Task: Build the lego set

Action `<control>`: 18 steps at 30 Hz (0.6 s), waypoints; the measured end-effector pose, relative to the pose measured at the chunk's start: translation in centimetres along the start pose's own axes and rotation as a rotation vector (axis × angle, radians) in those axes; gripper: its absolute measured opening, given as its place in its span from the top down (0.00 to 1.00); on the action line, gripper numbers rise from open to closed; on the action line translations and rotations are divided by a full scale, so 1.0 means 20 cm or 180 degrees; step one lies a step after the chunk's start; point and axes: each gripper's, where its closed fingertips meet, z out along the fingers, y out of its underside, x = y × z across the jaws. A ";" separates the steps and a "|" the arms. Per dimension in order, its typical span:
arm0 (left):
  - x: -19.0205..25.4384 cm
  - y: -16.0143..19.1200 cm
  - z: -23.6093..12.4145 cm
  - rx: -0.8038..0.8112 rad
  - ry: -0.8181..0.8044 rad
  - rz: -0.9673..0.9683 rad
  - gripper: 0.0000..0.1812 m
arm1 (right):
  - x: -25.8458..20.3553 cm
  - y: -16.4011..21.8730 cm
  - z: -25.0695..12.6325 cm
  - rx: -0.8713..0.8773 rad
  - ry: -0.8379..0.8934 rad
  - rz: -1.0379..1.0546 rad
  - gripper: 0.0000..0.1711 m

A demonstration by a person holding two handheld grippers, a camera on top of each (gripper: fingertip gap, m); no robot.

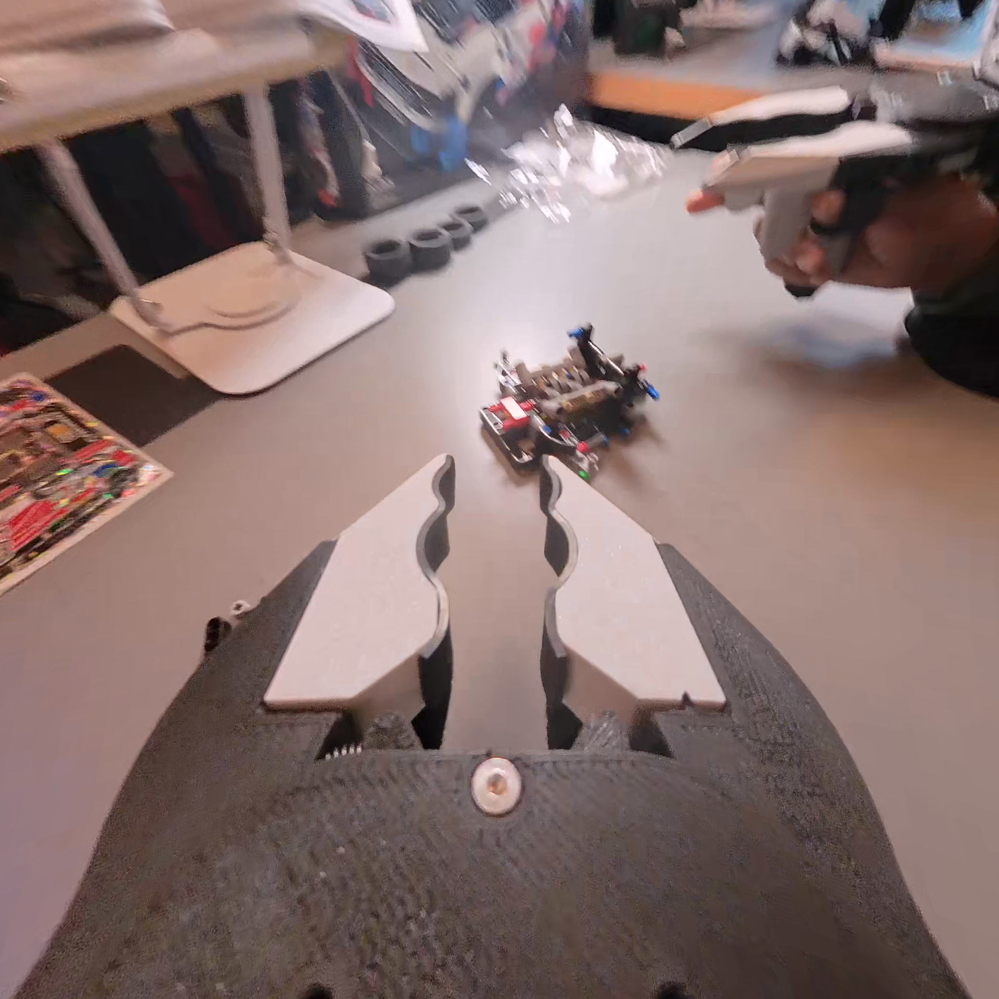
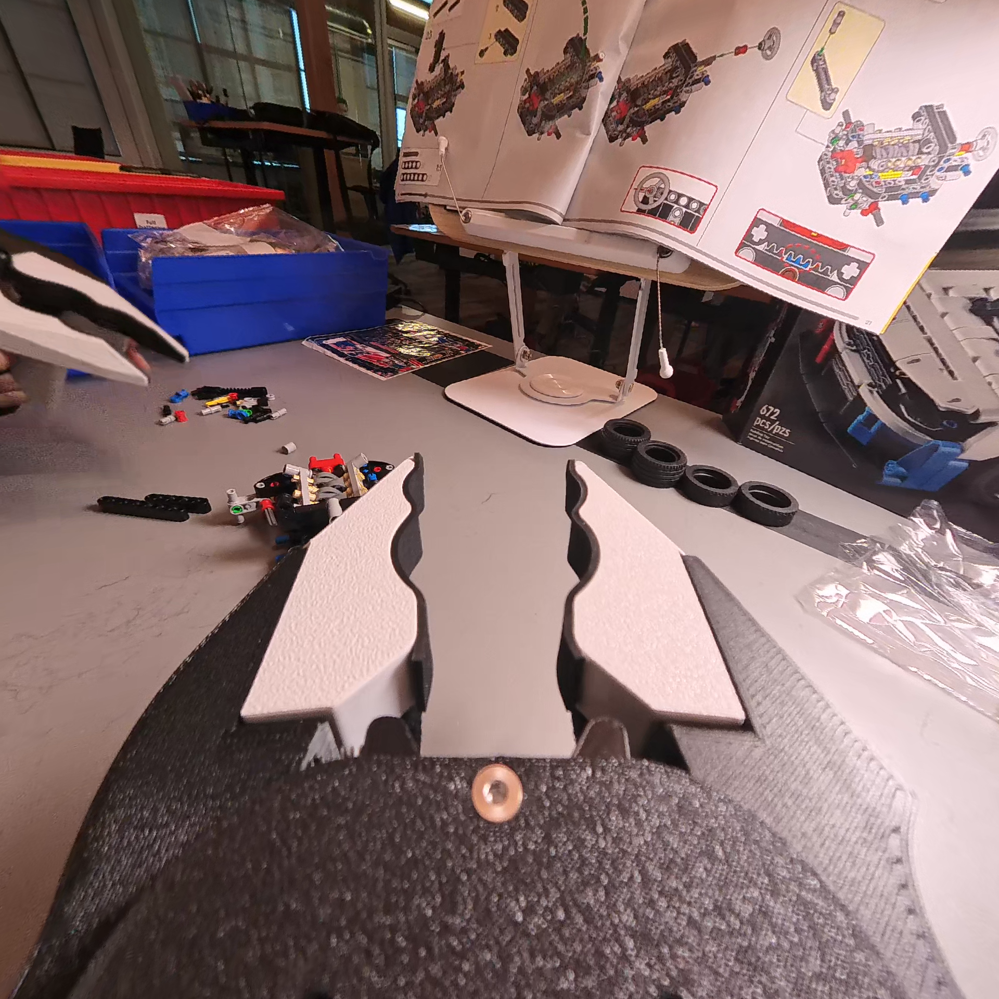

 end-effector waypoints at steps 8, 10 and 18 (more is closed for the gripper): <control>-0.26 -0.11 -0.18 0.0825 -0.0968 -0.0521 0.77 | 0.00 0.00 0.00 0.0005 -0.0012 0.0002 0.70; -0.33 -0.09 -0.22 0.0842 -0.1218 -0.0551 0.77 | 0.00 0.00 0.00 0.0002 -0.0012 -0.0003 0.70; -0.59 0.05 -0.41 0.0704 -0.1930 -0.0740 0.84 | 0.00 0.00 0.00 0.0010 -0.0009 0.0014 0.69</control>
